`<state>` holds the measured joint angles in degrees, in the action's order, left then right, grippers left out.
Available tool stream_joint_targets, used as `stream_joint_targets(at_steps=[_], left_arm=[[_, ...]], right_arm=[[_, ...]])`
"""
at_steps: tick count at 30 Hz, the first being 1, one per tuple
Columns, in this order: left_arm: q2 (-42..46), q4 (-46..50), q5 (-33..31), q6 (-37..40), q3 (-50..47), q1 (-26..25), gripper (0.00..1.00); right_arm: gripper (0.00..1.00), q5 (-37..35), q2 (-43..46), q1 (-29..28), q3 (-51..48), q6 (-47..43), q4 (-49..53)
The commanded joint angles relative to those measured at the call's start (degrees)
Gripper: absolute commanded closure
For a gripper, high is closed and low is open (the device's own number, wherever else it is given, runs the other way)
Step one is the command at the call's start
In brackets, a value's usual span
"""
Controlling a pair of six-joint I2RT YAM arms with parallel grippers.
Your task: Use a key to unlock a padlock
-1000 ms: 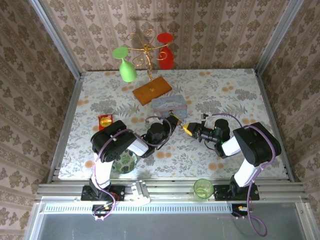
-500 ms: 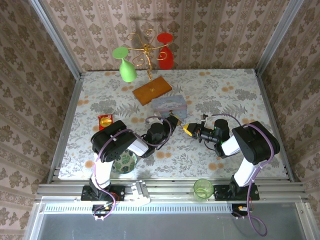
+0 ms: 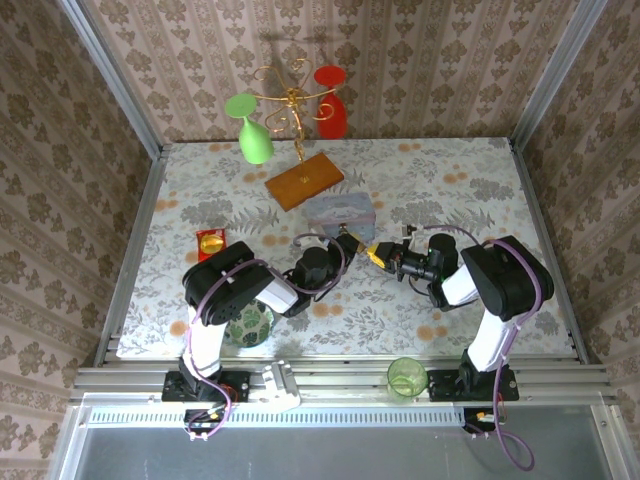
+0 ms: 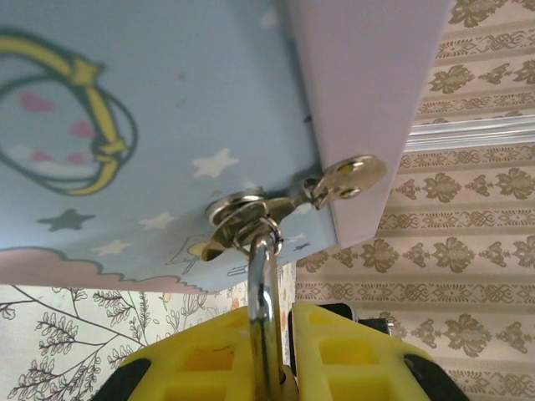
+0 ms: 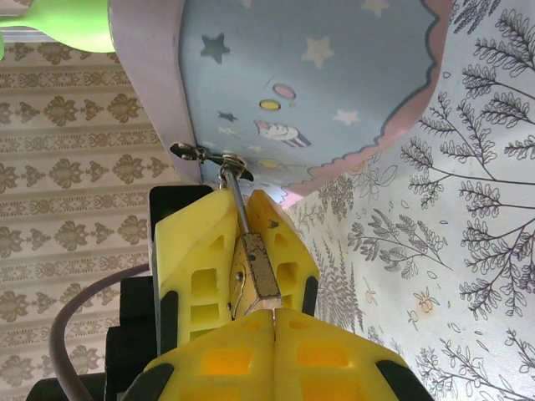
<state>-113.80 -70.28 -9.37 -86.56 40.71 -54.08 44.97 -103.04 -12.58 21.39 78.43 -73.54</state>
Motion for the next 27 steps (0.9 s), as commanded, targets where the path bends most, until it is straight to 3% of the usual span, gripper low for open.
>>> stream_joint_targets(at_steps=[1, 6, 11, 14, 21, 27], left_arm=[[0.0, -5.0, 4.4, 0.3, 1.3, -2.2, 1.0], [0.0, -4.8, 4.5, 1.9, 2.6, -2.7, 1.0], [-0.8, -4.9, 3.8, 1.2, 3.2, -4.2, 1.0], [-0.7, -4.9, 3.1, 1.2, 1.9, -4.0, 1.0], [-2.6, -4.9, 1.9, 0.8, 0.7, -4.6, 1.0], [-2.6, -4.9, -0.6, 1.5, -1.4, -4.2, 1.0]], right_arm=[[1.0, -1.9, 0.6, 0.1, 0.3, 0.7, -1.3], [1.0, -6.6, 2.9, -1.8, -1.9, -0.8, 2.0], [1.0, -12.9, 4.3, -7.5, 0.1, -2.1, 5.6], [1.0, -16.5, 7.4, -8.5, 0.0, -7.2, 13.6], [1.0, -16.5, 12.7, -10.8, 1.3, -12.0, 21.5], [0.79, -20.7, 18.4, -10.5, -0.9, -18.0, 34.6]])
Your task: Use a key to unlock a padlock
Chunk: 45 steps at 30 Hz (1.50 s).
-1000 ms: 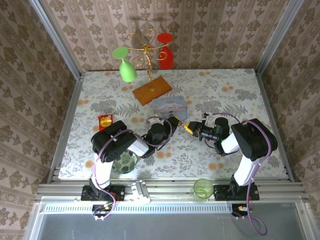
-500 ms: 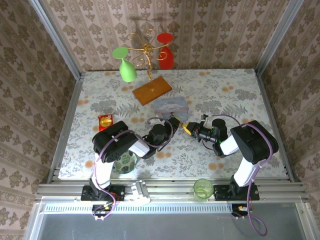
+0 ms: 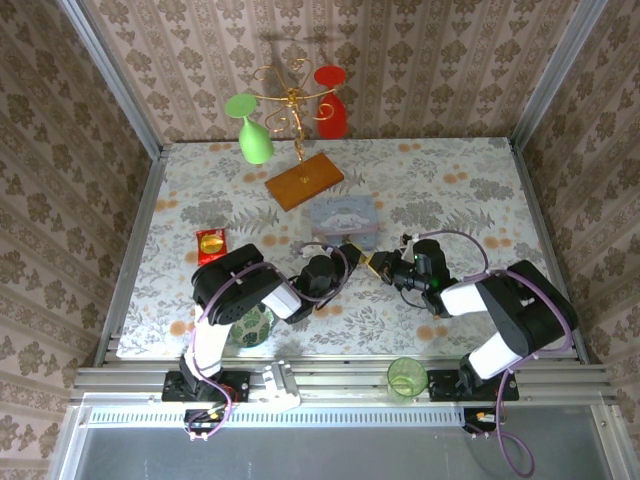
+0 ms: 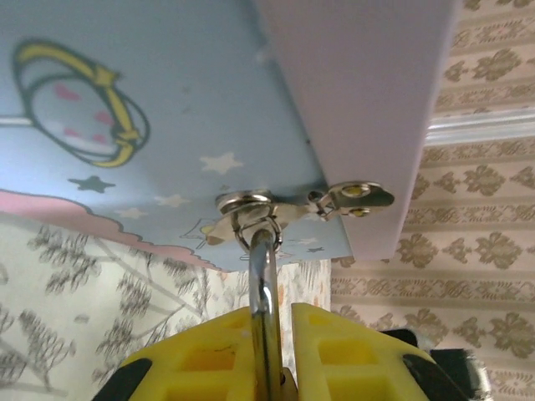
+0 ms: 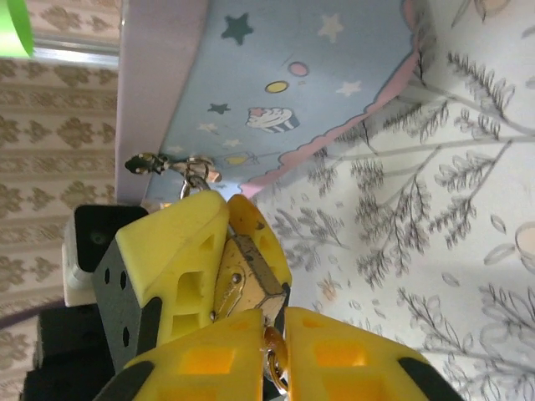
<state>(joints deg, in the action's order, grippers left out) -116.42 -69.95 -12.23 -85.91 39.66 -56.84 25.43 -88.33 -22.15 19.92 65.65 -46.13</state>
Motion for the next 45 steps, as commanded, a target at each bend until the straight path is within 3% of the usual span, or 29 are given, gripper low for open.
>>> stream_joint_targets(at_steps=[1, 4, 12, 15, 20, 21, 22, 24, 29, 33, 37, 41, 45], left_arm=[[0.1, -5.3, 2.1, 0.9, -0.8, -1.3, 1.0], [-0.7, -5.2, 2.1, 2.1, -1.7, -1.0, 1.0], [-3.6, -5.3, 3.5, 3.7, -2.8, -0.7, 1.0], [-3.5, -5.2, 3.6, 3.3, -3.4, -0.7, 1.0], [-3.1, -5.1, 4.3, 2.7, -4.9, -0.3, 1.0], [-3.1, -5.3, 4.4, 2.4, -5.2, -0.1, 1.0], [-3.1, -5.2, 4.6, 2.2, -5.5, 0.0, 1.0], [-2.7, -5.2, 5.3, 2.6, -5.9, 0.6, 1.0], [-1.8, -5.1, 6.3, 3.4, -6.6, 0.9, 1.0], [-2.1, -5.1, 6.7, 3.0, -6.6, 1.0, 1.0], [-1.1, -5.1, 7.3, 3.2, -6.8, 1.3, 1.0], [-0.5, -5.1, 8.1, 3.0, -6.3, 1.3, 1.0], [-0.6, -5.2, 8.4, 2.5, -6.0, 1.1, 1.0]], right_arm=[[0.72, -1.4, 5.0, -0.8, 0.0, -6.7, 9.1], [0.59, -2.7, 9.0, -0.4, -1.2, -10.0, 15.6], [0.52, -16.4, 27.4, -1.4, 1.9, -30.6, 45.1], [0.51, -20.2, 32.1, -1.9, -0.2, -35.2, 44.9], [0.48, -24.7, 27.9, -5.2, 2.2, -37.0, 45.5], [0.45, -25.1, 26.3, -6.2, 3.1, -38.0, 45.6], [0.34, -25.9, 24.3, -7.5, 4.4, -39.3, 46.1], [0.29, -26.7, 20.6, -9.4, 7.4, -41.1, 47.8], [0.31, -23.8, 14.8, -10.6, 10.2, -41.5, 46.1], [0.42, -15.6, 10.4, -10.9, 11.5, -41.7, 41.5], [0.47, -5.3, 4.2, -7.6, 11.0, -37.6, 33.9], [0.5, -2.7, 0.9, -7.1, 11.0, -37.0, 29.9], [0.62, 0.0, -0.9, -6.0, 9.6, -34.8, 23.6]])
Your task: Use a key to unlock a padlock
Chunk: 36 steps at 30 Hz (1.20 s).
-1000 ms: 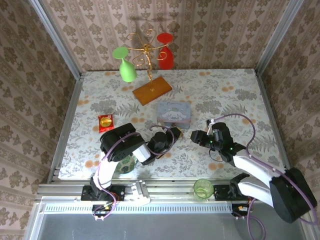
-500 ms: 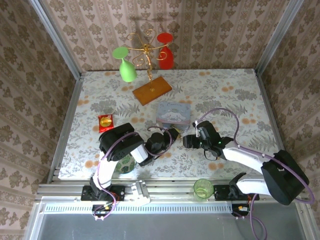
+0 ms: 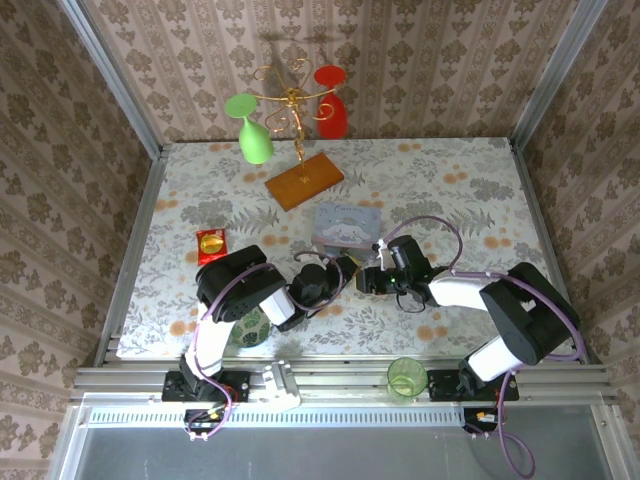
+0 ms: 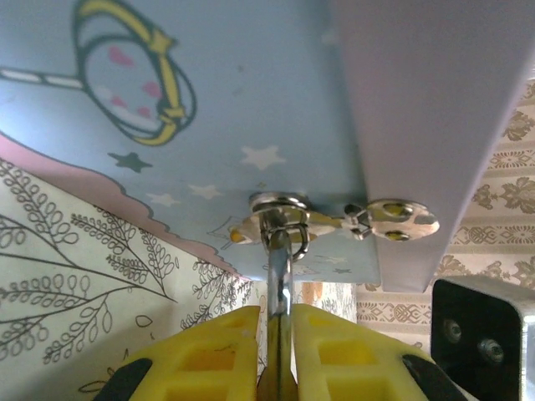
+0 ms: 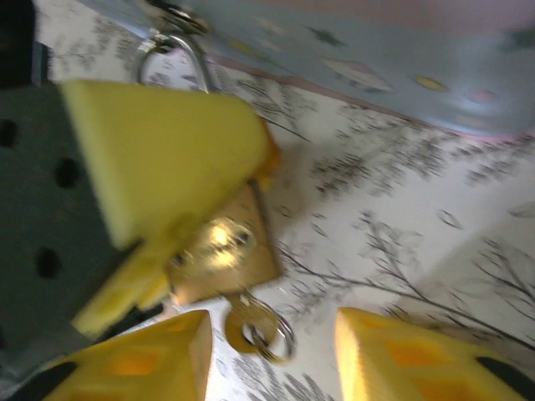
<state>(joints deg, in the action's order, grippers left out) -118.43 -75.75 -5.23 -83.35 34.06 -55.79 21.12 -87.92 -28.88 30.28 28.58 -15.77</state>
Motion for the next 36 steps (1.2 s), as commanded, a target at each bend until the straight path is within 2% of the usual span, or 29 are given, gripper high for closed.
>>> stream_joint_targets(at_steps=[1, 8, 13, 16, 22, 24, 26, 32, 34, 36], left_arm=[[1.6, 0.6, 1.4, 0.0, -0.4, 0.0, 1.0], [1.0, 0.6, 1.4, -0.5, 0.3, -0.6, 1.0], [0.3, 0.6, 1.5, -1.1, 1.1, -1.0, 1.0], [0.3, 0.6, 1.6, -1.1, 1.4, -1.2, 1.0], [0.3, 0.5, 1.5, -1.4, 1.3, -1.2, 1.0], [0.3, 0.6, 1.6, -1.7, 1.3, -1.2, 1.0], [0.2, 0.6, 1.6, -1.8, 1.4, -1.3, 1.0], [0.8, 0.7, 1.2, -1.3, 1.9, -1.4, 1.0], [0.7, 0.7, 1.7, -1.3, 2.4, -1.5, 1.0], [0.4, 0.6, 1.8, -1.6, 2.6, -1.7, 1.0]], right_arm=[[0.67, 4.1, -1.4, 0.8, -0.8, 2.3, -7.0], [0.81, 1.9, -1.5, 0.5, -0.1, 0.3, -4.5], [0.87, -9.0, 0.7, -3.1, 0.9, -4.0, 1.3], [0.9, -12.8, 0.0, -5.1, 2.5, -6.6, 3.9], [0.87, -18.9, -0.9, -7.8, 3.8, -8.4, 5.9], [0.86, -16.7, -1.0, -7.1, 3.2, -7.0, 4.3], [0.86, -7.6, -2.1, -4.3, 1.6, -2.9, -2.2], [0.91, 10.4, -7.5, 3.1, -2.4, 10.3, -21.4], [0.92, 13.5, -9.2, 4.4, -2.6, 13.2, -25.4], [0.91, 13.7, -9.2, 4.2, -2.3, 12.4, -24.0]])
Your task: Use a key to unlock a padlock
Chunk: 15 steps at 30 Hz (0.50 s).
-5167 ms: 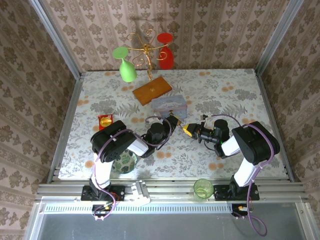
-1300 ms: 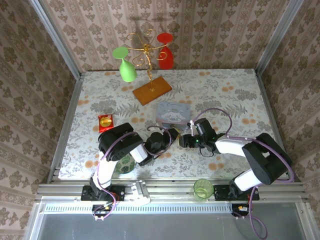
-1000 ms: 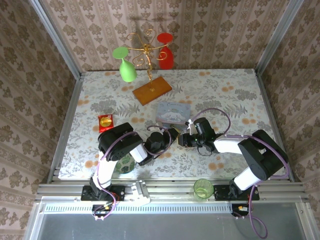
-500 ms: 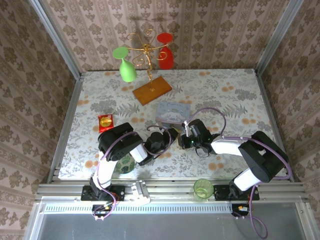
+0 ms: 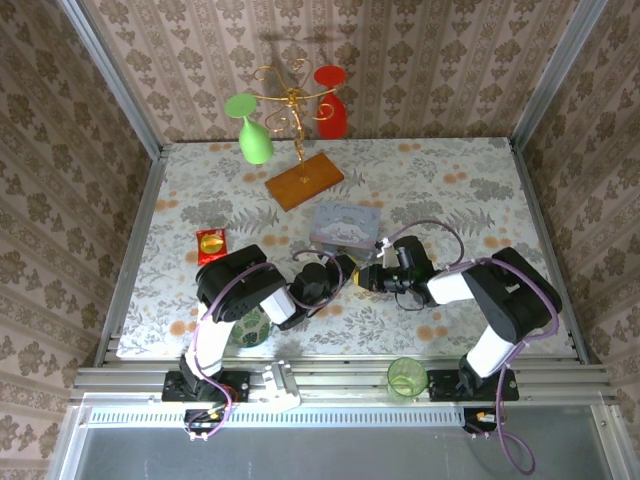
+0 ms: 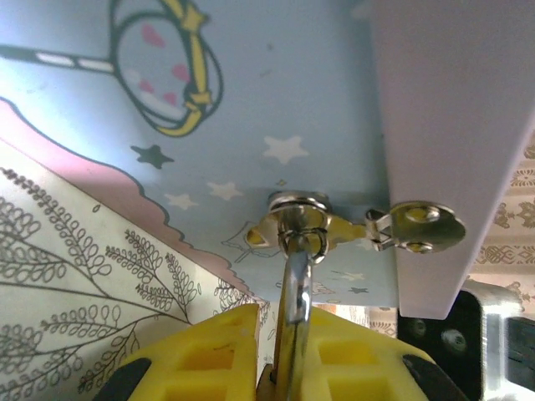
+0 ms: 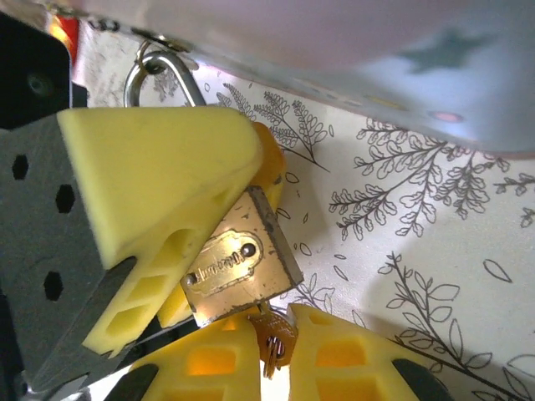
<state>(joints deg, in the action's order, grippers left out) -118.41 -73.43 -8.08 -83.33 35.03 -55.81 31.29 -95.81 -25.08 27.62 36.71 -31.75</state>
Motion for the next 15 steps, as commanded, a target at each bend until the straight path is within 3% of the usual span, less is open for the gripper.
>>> stream_joint_targets(at_steps=[1, 3, 5, 7, 10, 13, 15], left_arm=[[0.3, -1.7, 4.6, -1.7, 1.6, -1.8, 1.0], [0.1, -1.7, 4.5, -1.9, 1.8, -1.9, 1.0], [-0.1, -1.8, 4.6, -2.0, 1.9, -2.0, 1.0], [-0.1, -1.7, 4.6, -2.0, 2.0, -2.0, 1.0], [-0.1, -1.7, 4.8, -2.0, 2.1, -1.9, 1.0], [0.2, -1.8, 4.7, -2.0, 1.6, -2.0, 1.0], [0.4, -1.7, 4.6, -1.9, 1.3, -2.0, 1.0]], right_arm=[[0.91, 1.9, -0.4, 0.1, 1.1, 2.4, -4.5], [0.92, -4.9, 2.6, -1.9, 3.1, -2.9, 6.4], [0.92, -16.2, 5.6, -5.1, 6.0, -8.2, 18.5], [0.92, -19.9, 6.4, -6.2, 6.3, -10.1, 20.5], [0.92, -13.9, 4.9, -4.3, 4.1, -7.0, 14.5], [0.91, -4.2, 2.0, 0.1, 0.0, 1.1, 0.6], [0.89, -3.6, 1.8, 0.3, -0.1, 1.2, 0.0]])
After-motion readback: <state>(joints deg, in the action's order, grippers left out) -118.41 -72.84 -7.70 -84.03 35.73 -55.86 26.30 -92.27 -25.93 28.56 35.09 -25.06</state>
